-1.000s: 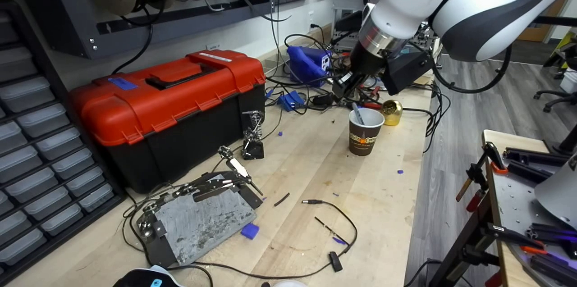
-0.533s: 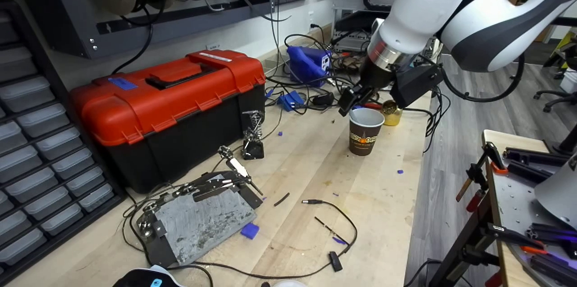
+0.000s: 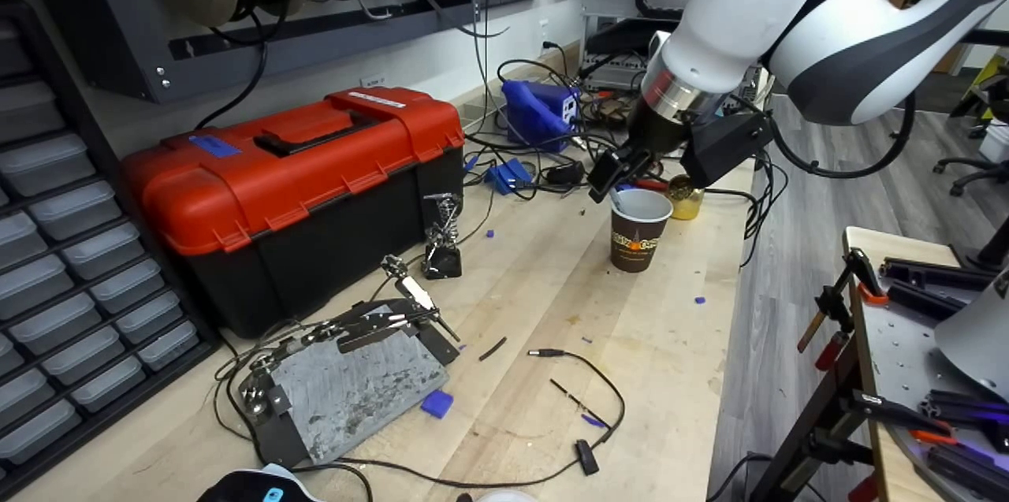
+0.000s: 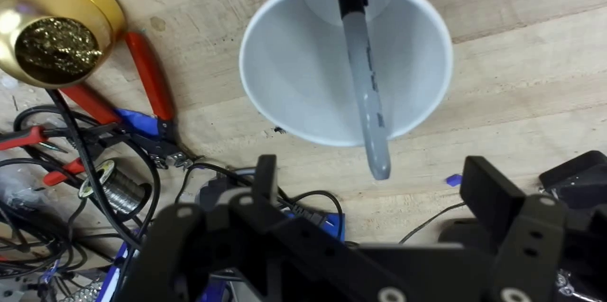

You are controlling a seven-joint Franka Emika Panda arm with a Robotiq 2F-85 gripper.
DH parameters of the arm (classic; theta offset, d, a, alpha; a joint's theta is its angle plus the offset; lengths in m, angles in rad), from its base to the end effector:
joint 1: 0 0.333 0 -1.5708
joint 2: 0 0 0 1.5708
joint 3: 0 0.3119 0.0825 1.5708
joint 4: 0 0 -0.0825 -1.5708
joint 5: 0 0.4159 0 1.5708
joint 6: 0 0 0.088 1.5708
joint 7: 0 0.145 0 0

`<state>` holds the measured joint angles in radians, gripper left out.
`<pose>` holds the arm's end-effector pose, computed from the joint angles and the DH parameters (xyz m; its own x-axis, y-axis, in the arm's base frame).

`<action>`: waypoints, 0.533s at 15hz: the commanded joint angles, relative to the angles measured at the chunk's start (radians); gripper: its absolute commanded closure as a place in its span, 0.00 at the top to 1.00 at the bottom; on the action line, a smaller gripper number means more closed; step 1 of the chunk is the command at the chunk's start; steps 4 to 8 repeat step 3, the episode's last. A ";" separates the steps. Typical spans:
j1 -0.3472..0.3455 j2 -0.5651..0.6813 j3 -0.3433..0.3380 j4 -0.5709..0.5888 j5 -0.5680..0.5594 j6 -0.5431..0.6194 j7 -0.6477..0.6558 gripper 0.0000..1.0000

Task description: Pick up the black and white pen and put it in the cup

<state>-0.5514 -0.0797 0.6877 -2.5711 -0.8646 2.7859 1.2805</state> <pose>0.4835 0.0854 0.2394 0.8333 -0.2848 0.4737 -0.3710 -0.9235 0.0973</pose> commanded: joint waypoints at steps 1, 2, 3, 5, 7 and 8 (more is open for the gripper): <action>0.000 0.000 0.000 0.000 0.000 0.000 0.000 0.99; 0.000 0.000 0.000 0.000 0.000 0.000 0.000 0.99; 0.000 0.000 0.000 0.000 0.000 0.000 0.000 0.99; 0.000 0.000 0.000 0.000 0.000 0.000 0.000 0.99; 0.000 0.000 0.000 0.000 0.000 0.000 0.000 0.99; 0.000 0.000 0.000 0.000 0.000 0.000 0.000 0.99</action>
